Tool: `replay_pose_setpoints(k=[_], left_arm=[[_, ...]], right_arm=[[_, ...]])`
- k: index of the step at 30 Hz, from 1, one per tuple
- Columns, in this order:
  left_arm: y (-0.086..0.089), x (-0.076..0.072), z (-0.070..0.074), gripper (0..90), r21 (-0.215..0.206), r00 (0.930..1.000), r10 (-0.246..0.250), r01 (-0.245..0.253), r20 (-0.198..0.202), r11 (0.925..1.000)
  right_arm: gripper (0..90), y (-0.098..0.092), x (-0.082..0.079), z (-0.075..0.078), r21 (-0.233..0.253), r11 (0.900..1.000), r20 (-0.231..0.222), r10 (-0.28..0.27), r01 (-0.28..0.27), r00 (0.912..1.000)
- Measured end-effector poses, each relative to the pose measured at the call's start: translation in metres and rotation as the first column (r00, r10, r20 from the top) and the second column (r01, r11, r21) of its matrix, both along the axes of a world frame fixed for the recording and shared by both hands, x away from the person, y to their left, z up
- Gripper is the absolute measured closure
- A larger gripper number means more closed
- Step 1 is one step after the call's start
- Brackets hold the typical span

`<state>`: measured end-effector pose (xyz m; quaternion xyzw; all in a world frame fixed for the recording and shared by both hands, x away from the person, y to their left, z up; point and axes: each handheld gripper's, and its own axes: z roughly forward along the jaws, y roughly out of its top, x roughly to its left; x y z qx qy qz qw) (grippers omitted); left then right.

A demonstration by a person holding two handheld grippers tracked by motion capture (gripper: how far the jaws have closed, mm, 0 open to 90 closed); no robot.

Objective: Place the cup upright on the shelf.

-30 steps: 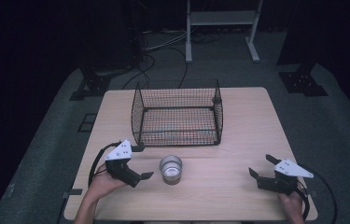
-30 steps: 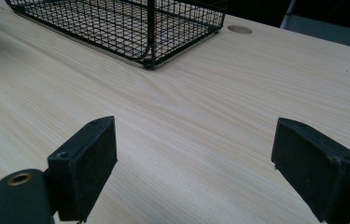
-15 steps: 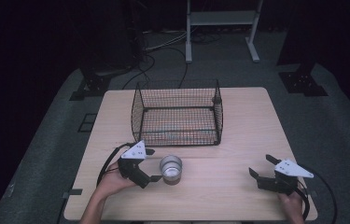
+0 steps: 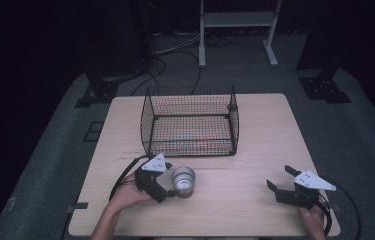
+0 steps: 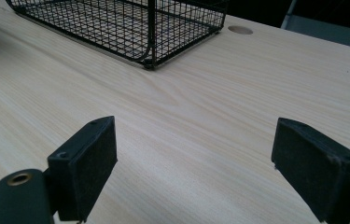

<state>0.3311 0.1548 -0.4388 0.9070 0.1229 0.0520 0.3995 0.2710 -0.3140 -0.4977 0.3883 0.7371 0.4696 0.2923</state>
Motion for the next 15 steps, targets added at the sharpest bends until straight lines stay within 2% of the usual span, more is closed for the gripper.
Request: replay_pose_setpoints(k=[4,13,15], left_arm=[[-0.006,0.002,-0.002,2.1,-0.002,0.9999,-0.009,0.009,-0.008,1.0],[-0.015,0.006,-0.006,2.1,0.026,0.9994,-0.024,0.025,-0.024,0.9994],[-0.02,0.008,-0.009,2.1,0.032,0.9988,-0.03,0.031,-0.038,0.999]], right_arm=[[13.5,0.0,0.0,0.0,0.001,1.0,0.0,0.0,0.0,1.0],[13.4,0.0,0.0,0.0,0.0,1.0,0.0,0.001,-0.001,1.0],[13.5,0.0,0.0,0.0,0.001,1.0,0.001,0.002,-0.002,1.0]])
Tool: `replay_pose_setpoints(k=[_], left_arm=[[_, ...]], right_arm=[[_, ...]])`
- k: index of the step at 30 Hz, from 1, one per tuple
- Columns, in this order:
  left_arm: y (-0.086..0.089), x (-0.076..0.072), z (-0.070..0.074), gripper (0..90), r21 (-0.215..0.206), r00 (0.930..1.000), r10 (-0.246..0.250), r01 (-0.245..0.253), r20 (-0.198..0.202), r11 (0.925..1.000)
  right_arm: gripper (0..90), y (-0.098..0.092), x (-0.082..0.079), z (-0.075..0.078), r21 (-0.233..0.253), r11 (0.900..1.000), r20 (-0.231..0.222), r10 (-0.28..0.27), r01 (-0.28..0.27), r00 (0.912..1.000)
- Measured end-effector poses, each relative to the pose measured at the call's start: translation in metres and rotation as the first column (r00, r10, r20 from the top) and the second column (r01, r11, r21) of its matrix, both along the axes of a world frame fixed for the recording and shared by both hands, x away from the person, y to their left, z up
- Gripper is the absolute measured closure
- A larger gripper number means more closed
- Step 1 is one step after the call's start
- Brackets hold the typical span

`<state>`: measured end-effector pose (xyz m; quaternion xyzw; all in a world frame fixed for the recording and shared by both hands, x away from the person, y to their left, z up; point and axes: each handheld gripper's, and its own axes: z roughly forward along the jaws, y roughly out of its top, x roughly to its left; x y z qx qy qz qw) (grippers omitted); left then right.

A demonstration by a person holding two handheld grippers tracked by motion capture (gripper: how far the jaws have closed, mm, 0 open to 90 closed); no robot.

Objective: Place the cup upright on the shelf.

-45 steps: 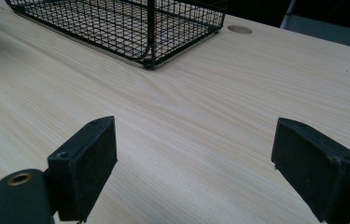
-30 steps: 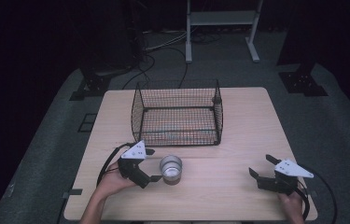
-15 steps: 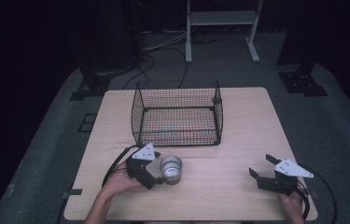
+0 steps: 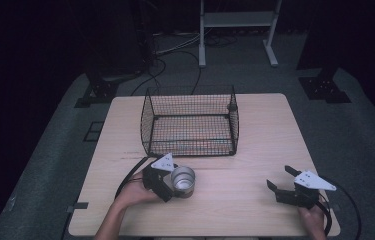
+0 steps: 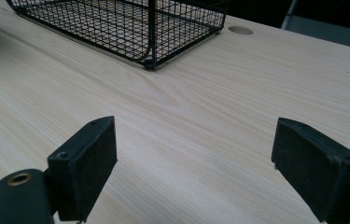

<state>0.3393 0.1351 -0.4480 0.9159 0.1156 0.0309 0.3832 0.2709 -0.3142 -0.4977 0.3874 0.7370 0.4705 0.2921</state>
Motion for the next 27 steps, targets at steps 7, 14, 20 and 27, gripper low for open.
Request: replay_pose_setpoints(k=[7,14,20,27], left_arm=[[-0.0078,0.0027,-0.0015,4.6,0.021,0.9998,-0.018,0.018,-0.001,0.9996],[-0.0087,0.003,-0.0004,14.7,0.029,0.9994,-0.035,0.035,0.0,0.999],[-0.0083,0.0024,0.0006,17.1,0.043,0.9988,-0.044,0.043,0.021,0.9981],[-0.0062,0.003,0.0035,17.8,0.008,0.9994,-0.033,0.033,0.008,0.9994]], right_arm=[[13.4,0.0,-0.0001,0.0,0.0,1.0,0.001,0.001,-0.001,1.0],[13.4,0.0,-0.0002,0.0,-0.001,1.0,0.001,0.002,-0.002,1.0],[13.4,0.0001,-0.0003,0.0,-0.002,1.0,0.001,0.002,-0.002,1.0],[13.5,-0.0001,-0.0003,0.0,-0.001,1.0,0.002,0.003,-0.003,1.0]])
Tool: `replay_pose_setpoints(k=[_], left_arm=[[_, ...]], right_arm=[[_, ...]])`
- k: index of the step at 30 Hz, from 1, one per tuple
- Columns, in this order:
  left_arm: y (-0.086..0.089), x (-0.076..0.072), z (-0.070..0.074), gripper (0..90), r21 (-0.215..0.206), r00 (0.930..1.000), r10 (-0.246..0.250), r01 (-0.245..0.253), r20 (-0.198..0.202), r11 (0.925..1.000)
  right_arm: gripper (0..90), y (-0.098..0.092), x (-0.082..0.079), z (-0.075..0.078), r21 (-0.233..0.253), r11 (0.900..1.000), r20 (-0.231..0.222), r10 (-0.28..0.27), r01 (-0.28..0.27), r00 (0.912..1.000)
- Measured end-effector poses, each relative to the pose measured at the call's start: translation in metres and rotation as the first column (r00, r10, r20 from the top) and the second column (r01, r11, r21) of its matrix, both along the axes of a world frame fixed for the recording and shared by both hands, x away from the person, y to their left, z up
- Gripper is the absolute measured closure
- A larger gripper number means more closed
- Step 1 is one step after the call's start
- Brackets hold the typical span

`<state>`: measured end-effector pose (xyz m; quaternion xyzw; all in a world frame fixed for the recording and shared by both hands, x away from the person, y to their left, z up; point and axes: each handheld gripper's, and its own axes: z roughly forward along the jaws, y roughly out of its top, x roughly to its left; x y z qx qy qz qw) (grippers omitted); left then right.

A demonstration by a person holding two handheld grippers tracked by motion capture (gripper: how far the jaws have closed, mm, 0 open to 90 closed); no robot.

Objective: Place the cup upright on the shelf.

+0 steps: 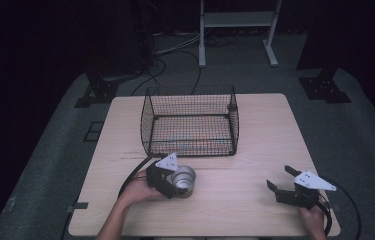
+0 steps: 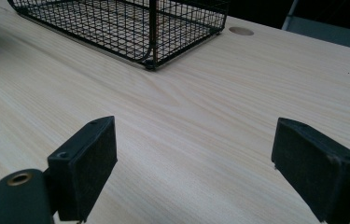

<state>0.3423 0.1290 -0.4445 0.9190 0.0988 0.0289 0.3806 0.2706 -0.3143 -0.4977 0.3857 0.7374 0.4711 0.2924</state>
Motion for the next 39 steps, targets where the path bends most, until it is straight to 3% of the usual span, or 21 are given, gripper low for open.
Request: replay_pose_setpoints(k=[3,10,30,39], left_arm=[[0.001,0.0,0.003,17.8,-0.004,1.0,0.001,-0.001,0.001,1.0],[-0.004,0.002,0.027,17.9,-0.037,0.9992,-0.02,0.021,0.035,0.9991],[-0.02,0.025,0.086,17.9,-0.014,0.9953,-0.066,0.067,0.071,0.9976],[-0.025,0.04,0.103,17.9,-0.015,0.9952,-0.074,0.075,0.064,0.997]], right_arm=[[13.4,0.0,0.0,0.0,0.0,1.0,0.0,0.0,0.0,1.0],[13.4,0.0,0.0,0.0,-0.003,1.0,0.003,0.001,-0.001,1.0],[13.4,-0.001,0.0,0.0,0.005,1.0,0.0,0.003,-0.003,1.0],[13.5,-0.001,0.0,0.0,0.008,1.0,0.002,0.004,-0.004,1.0]])
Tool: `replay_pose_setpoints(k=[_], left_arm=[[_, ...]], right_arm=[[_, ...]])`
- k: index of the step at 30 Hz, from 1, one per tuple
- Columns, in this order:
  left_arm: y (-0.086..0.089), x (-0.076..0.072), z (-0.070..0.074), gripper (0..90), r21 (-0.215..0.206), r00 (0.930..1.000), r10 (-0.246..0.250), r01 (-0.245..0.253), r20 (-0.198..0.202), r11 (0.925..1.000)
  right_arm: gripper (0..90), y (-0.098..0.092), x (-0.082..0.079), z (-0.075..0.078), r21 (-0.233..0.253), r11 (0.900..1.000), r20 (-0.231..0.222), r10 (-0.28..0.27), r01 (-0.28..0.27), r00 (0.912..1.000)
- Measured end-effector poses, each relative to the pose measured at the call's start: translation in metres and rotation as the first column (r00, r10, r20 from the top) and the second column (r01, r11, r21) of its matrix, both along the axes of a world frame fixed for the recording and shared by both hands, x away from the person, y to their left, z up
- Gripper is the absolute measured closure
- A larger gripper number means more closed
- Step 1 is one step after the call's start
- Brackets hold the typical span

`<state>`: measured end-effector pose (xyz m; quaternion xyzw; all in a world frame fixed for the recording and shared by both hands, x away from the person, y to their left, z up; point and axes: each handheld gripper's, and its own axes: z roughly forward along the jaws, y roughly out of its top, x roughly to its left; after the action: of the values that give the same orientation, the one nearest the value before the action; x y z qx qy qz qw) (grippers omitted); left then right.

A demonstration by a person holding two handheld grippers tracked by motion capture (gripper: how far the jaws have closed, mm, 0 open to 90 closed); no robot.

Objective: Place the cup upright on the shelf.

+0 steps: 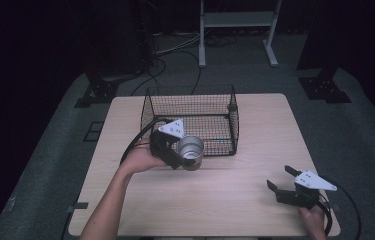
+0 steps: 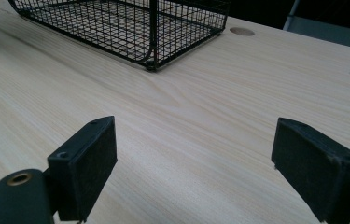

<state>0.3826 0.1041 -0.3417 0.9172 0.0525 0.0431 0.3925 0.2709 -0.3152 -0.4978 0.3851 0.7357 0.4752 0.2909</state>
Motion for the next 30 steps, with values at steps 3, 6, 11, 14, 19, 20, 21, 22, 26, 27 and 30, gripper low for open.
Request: replay_pose_setpoints(k=[3,6,11,14,19,20,21,22,26,27,30], left_arm=[[-0.002,0.007,0.007,17.9,0.0,1.0,0.001,-0.001,0.001,1.0],[-0.005,0.013,0.012,17.9,0.003,1.0,0.0,0.0,-0.001,1.0],[-0.01,0.021,0.018,17.9,0.011,1.0,-0.007,0.007,-0.004,0.9999],[-0.013,0.03,0.023,17.8,0.021,1.0,-0.003,0.003,-0.003,0.9998],[-0.018,0.04,0.032,17.9,0.018,1.0,-0.004,0.004,-0.003,0.9998],[-0.019,0.042,0.034,17.9,0.021,1.0,-0.003,0.003,-0.002,0.9998],[-0.02,0.044,0.037,17.9,0.024,1.0,-0.001,0.001,0.004,0.9997],[-0.02,0.044,0.037,17.8,0.024,1.0,-0.001,0.001,0.004,0.9997],[-0.023,0.05,0.044,17.8,0.022,0.9999,0.007,-0.007,0.015,0.9997],[-0.024,0.052,0.045,17.8,0.023,0.9995,0.016,-0.017,0.028,0.9996],[-0.025,0.057,0.048,17.9,0.014,0.9994,0.02,-0.021,0.03,0.9997]], right_arm=[[13.5,0.0,0.0,0.0,0.002,1.0,0.001,0.001,-0.001,1.0],[13.5,0.0,0.0,0.0,0.004,1.0,0.001,0.0,0.0,1.0],[13.5,0.0,0.0,0.0,0.004,1.0,0.0,0.001,-0.001,1.0],[13.5,0.0,0.0,0.0,0.003,1.0,0.0,0.003,-0.003,1.0],[13.5,0.0,0.0,0.0,0.003,1.0,0.0,0.003,-0.003,1.0],[13.5,0.0,0.0,0.0,0.003,1.0,-0.001,0.002,-0.002,1.0],[13.5,0.0,0.0,0.0,0.003,1.0,-0.001,0.002,-0.002,1.0],[13.5,0.0,0.0,0.0,0.003,1.0,-0.001,0.002,-0.002,1.0],[13.5,0.0,0.0,0.0,0.002,1.0,0.0,0.005,-0.005,1.0],[13.5,0.0,0.0,0.0,0.002,1.0,0.0,0.005,-0.005,1.0],[13.5,0.0,0.0,0.0,0.003,1.0,-0.001,0.004,-0.004,1.0]])
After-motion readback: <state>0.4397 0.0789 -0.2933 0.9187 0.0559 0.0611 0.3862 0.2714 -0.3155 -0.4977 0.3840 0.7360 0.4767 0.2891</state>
